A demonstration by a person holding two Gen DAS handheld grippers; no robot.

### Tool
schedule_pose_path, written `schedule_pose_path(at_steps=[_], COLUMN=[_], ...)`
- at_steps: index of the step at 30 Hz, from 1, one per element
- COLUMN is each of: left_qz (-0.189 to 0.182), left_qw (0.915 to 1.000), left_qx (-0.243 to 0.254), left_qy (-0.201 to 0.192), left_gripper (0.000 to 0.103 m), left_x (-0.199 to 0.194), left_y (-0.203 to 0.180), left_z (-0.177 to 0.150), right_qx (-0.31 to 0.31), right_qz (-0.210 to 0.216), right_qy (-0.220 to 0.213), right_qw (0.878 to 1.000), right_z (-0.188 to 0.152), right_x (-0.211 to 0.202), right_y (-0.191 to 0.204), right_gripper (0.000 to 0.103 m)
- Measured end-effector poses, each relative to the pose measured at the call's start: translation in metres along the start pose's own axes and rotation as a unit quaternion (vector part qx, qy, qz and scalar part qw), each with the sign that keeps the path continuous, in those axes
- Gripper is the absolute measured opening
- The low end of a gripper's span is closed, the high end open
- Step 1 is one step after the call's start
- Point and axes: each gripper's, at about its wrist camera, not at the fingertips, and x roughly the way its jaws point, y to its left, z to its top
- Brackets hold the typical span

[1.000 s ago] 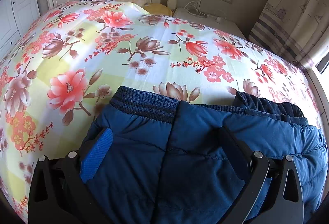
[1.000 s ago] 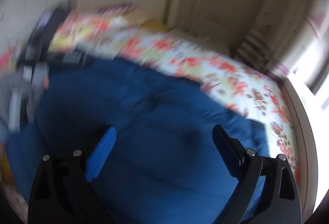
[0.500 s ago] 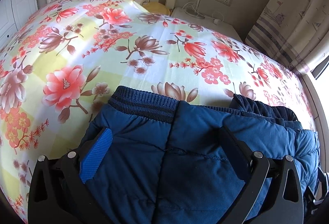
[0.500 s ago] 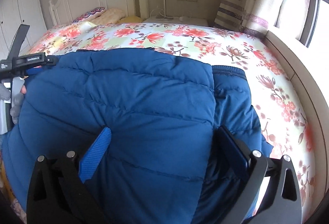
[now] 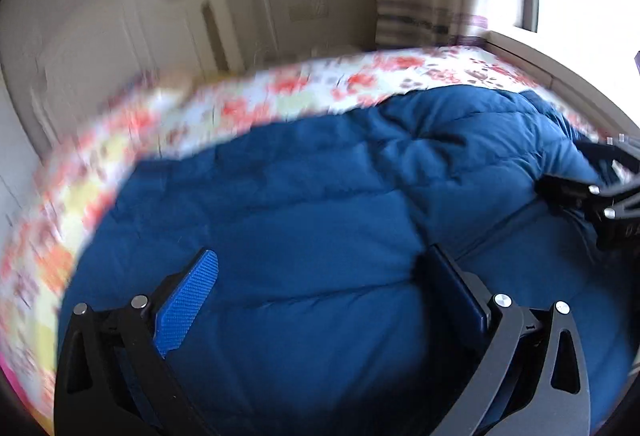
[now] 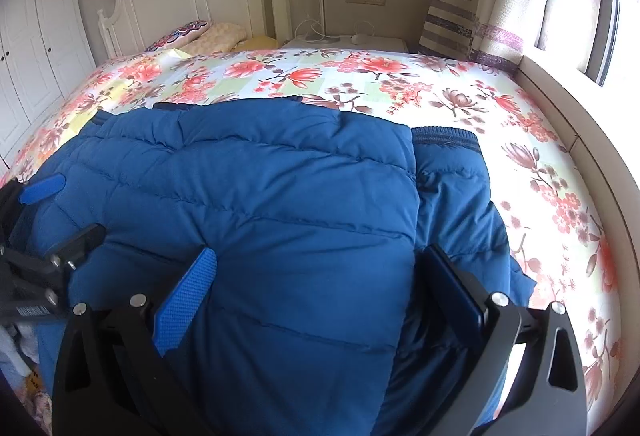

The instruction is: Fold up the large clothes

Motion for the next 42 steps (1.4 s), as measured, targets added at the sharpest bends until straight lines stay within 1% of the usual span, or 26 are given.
schedule_pose_path(at_steps=[2,3,4,5,6,9,11,12,13,14,15,16,18,19,21,23,24,25,26,27,31,33,36,37,39,42], left_qz=[0.02,0.025,0.019,0.029,0.054,0.063,0.065,0.073,0.083,0.09,0.093,0.094,0.089,0.09,0.093,0.091,0.088,0.087,0.087,0.088,0.091,0.09,0.091,0.091,0.091,0.091], left_qw=[0.9995,0.9988,0.9981,0.997,0.9944,0.9893,0.9898,0.9902,0.9901,0.99,0.99,0.99,0.99,0.9901,0.9901,0.9901,0.9901,0.9901,0.9902,0.9902,0.9902,0.9901,0.99,0.9901,0.9901,0.9901], left_qx=[-0.024,-0.041,-0.058,-0.071,-0.091,-0.132,-0.127,-0.119,-0.113,-0.108,-0.106,-0.105,-0.109,-0.108,-0.106,-0.107,-0.109,-0.11,-0.109,-0.108,-0.106,-0.107,-0.107,-0.107,-0.107,-0.107], left_qy=[0.005,0.006,0.004,0.001,-0.001,-0.005,0.0,0.002,0.003,0.003,0.003,0.004,0.003,0.003,0.003,0.002,0.001,0.0,-0.001,-0.001,0.0,-0.001,-0.001,-0.001,-0.001,-0.001], left_gripper=[0.099,0.099,0.099,0.099,0.099,0.099,0.099,0.099,0.099,0.099,0.099,0.099,0.099,0.099,0.099,0.099,0.099,0.099,0.099,0.099,0.099,0.099,0.099,0.099,0.099,0.099], left_x=[-0.003,-0.006,-0.009,-0.013,-0.017,-0.023,-0.021,-0.021,-0.02,-0.02,-0.019,-0.019,-0.019,-0.018,-0.018,-0.019,-0.019,-0.02,-0.02,-0.021,-0.02,-0.02,-0.02,-0.02,-0.02,-0.02], left_y=[0.023,0.039,0.053,0.064,0.078,0.114,0.118,0.116,0.114,0.113,0.112,0.112,0.114,0.113,0.113,0.114,0.115,0.114,0.113,0.111,0.11,0.111,0.11,0.111,0.111,0.111], left_z=[-0.006,-0.011,-0.017,-0.021,-0.027,-0.04,-0.043,-0.042,-0.042,-0.042,-0.042,-0.042,-0.042,-0.042,-0.042,-0.042,-0.043,-0.043,-0.044,-0.043,-0.043,-0.043,-0.043,-0.043,-0.043,-0.043], right_qx=[0.002,0.003,0.004,0.004,0.003,0.002,0.001,-0.002,-0.005,-0.011,-0.029,-0.045,-0.087,-0.107,-0.168,-0.203,-0.197,-0.182,-0.167,-0.154,-0.119,-0.088,-0.008,0.036,0.11,0.178], right_qz=[0.002,0.004,0.005,0.006,0.006,0.005,0.003,-0.002,-0.011,-0.035,-0.065,-0.063,-0.038,-0.026,0.003,0.002,0.006,0.023,0.038,0.04,-0.001,-0.019,-0.027,-0.022,-0.001,0.045], right_qy=[0.001,0.0,-0.001,-0.001,0.0,-0.001,-0.001,-0.002,-0.004,-0.013,-0.036,-0.053,-0.088,-0.091,-0.08,-0.063,-0.077,-0.08,-0.074,-0.072,-0.093,-0.102,-0.099,-0.094,-0.096,-0.121], right_qw=[1.0,1.0,1.0,1.0,1.0,1.0,1.0,1.0,1.0,0.999,0.997,0.996,0.992,0.99,0.983,0.977,0.977,0.98,0.982,0.985,0.989,0.991,0.995,0.995,0.989,0.976], right_z=[0.0,0.0,0.0,0.0,0.0,-0.001,0.0,0.001,0.001,0.001,-0.001,-0.004,-0.013,-0.018,-0.036,-0.056,-0.064,-0.066,-0.066,-0.066,-0.079,-0.091,-0.116,-0.127,-0.146,-0.174], right_x=[0.0,0.0,0.0,0.0,0.0,-0.001,0.0,-0.001,-0.004,-0.01,-0.025,-0.036,-0.06,-0.065,-0.065,-0.051,-0.047,-0.047,-0.046,-0.049,-0.069,-0.078,-0.09,-0.094,-0.102,-0.113], right_y=[0.0,-0.001,-0.001,-0.001,-0.001,-0.002,-0.003,-0.002,0.0,0.005,0.018,0.03,0.064,0.079,0.112,0.127,0.123,0.116,0.107,0.095,0.054,0.021,-0.04,-0.067,-0.103,-0.133], right_gripper=[0.101,0.101,0.101,0.101,0.101,0.101,0.101,0.101,0.1,0.1,0.1,0.099,0.099,0.099,0.099,0.099,0.099,0.099,0.099,0.098,0.098,0.098,0.098,0.098,0.098,0.098])
